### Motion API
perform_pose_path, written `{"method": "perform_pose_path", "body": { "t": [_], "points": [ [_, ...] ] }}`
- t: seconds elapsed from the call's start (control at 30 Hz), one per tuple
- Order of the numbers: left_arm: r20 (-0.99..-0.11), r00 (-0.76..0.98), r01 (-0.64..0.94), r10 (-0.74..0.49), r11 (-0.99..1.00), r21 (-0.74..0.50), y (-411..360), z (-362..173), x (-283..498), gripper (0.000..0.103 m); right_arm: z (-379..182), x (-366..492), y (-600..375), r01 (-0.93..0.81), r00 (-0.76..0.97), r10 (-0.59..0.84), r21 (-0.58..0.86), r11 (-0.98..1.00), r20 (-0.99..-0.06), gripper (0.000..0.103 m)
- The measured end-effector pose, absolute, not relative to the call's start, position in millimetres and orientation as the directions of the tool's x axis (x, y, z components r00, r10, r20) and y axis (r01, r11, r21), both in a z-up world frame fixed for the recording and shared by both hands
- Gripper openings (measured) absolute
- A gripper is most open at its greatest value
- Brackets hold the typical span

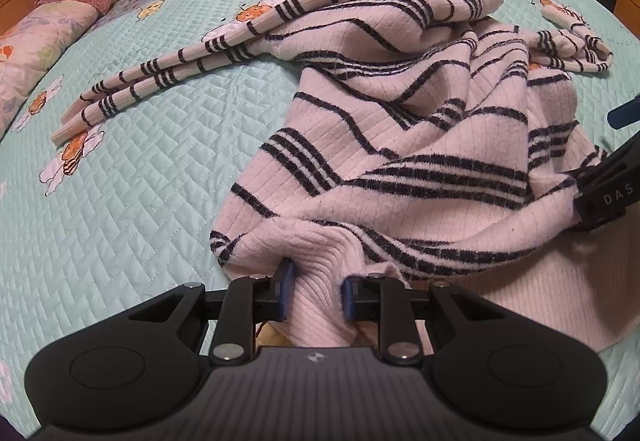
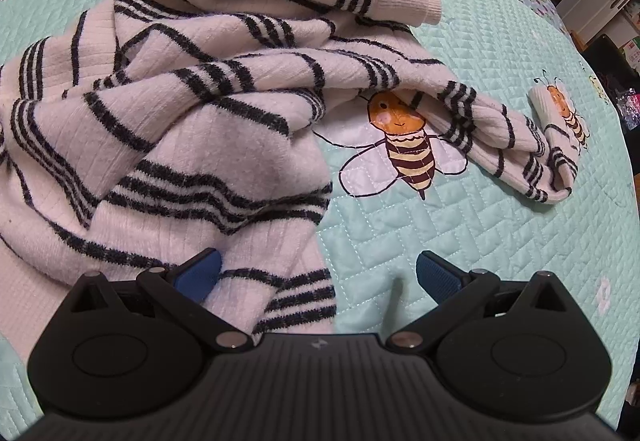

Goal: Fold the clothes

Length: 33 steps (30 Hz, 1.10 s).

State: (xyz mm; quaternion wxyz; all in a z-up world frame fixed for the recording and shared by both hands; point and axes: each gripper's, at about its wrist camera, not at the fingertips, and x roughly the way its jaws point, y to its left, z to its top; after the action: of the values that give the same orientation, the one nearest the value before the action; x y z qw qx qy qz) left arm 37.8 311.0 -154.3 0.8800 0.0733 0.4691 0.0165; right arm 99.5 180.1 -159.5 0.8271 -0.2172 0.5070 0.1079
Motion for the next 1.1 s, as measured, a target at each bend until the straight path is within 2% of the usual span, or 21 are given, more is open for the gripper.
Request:
{"method": "perform_pose_path", "body": {
  "t": [0.2, 0.73, 0.83, 0.9, 1.03, 1.1],
  "points": [
    [-0.824, 0.559, 0.045, 0.096, 0.988, 0.145, 311, -156, 37, 0.021, -160, 100, 179, -0.398, 0.462, -0.040, -0.247, 0.884, -0.886, 0.103],
    [-0.827, 0.554, 0.042, 0.098, 0.988, 0.146, 312, -158, 37, 0.020, -163, 101, 174, -0.385, 0.451, -0.022, -0.217, 0.897, -0.892, 0.103],
    [-0.827, 0.551, 0.022, 0.112, 0.989, 0.148, 316, -159, 36, 0.014, -164, 100, 173, -0.381, 0.450, -0.020, -0.212, 0.900, -0.893, 0.103],
    [-0.826, 0.549, -0.006, 0.128, 0.989, 0.149, 322, -159, 36, 0.005, -164, 100, 171, -0.378, 0.448, -0.013, -0.203, 0.903, -0.894, 0.103],
    [-0.827, 0.534, -0.071, 0.177, 0.984, 0.164, 340, -162, 31, 0.005, -166, 104, 155, -0.347, 0.423, 0.055, -0.105, 0.932, -0.905, 0.103],
    [-0.829, 0.524, -0.104, 0.193, 0.981, 0.163, 352, -162, 27, 0.005, -168, 108, 132, -0.281, 0.392, 0.149, 0.036, 0.959, -0.908, 0.103]
  ]
}}
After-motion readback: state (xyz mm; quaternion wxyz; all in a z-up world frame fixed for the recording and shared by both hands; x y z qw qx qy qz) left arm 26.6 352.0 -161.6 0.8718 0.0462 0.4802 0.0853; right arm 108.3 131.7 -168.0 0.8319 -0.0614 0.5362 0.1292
